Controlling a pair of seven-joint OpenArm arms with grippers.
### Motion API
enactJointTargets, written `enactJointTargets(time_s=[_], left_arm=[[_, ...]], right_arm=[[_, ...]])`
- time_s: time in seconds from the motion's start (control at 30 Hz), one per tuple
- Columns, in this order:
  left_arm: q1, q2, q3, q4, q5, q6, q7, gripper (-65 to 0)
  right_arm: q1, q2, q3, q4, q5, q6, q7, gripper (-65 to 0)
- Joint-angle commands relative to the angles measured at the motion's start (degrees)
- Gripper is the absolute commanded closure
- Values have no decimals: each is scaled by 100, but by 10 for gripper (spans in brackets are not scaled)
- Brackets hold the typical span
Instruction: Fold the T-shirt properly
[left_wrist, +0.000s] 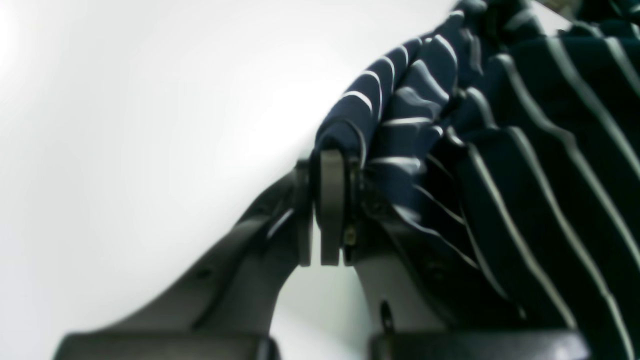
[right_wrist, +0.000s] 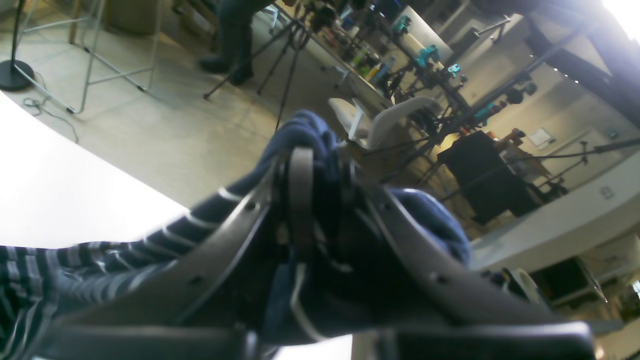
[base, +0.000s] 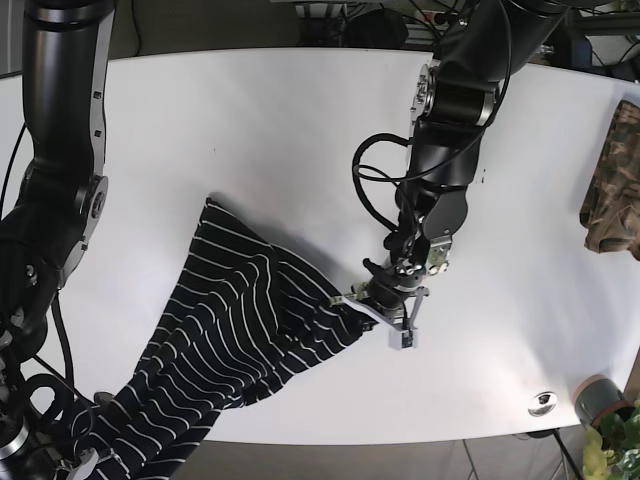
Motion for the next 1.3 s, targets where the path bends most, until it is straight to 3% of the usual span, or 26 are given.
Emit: enactJointTargets(time_s=[0.0,0.23,0.43,0.57,0.63,0.87,0.93,1.03,1.13,1.27], left_arm=[[-108,18,-244,711,-36,-80,63,0],[103,-518,-640,2126,-62,-80,705,0],[182,-870,-1475,2891,-62,-80,1127,0],[138,-1239,-1967,3129,-62,-98,1285,0],[33,-1354,-2002,3146,-62,-98,1294,0],[50,-1609,-1879,3278,-71,-256,1302,-3],[103,-1600,-1747,3287,-71,-423,1302,-39],[297,-1468,-1422,3322,-71,-713,1302,-153],[455,-1266,-1185,3322,-71,-792,1302,-278],[595,-1055,-859,3313,-71,-792,1302,-388]], right_arm=[[278,129,40,64,-47,-73,185,-22],[489,138,40,-428,-47,-82,211,-22],[691,138,13,-1043,-56,-91,422,-22],[937,112,4,-1650,-56,-214,669,-22],[1052,103,4,-1931,-56,-320,721,-22],[1157,85,4,-2116,5,-355,844,-22],[1113,15,4,-2107,5,-355,844,-22],[1034,-82,4,-2081,-21,-355,844,-22],[972,-82,22,-2081,-30,-355,844,-22],[876,-82,31,-1966,-3,-346,844,-22]])
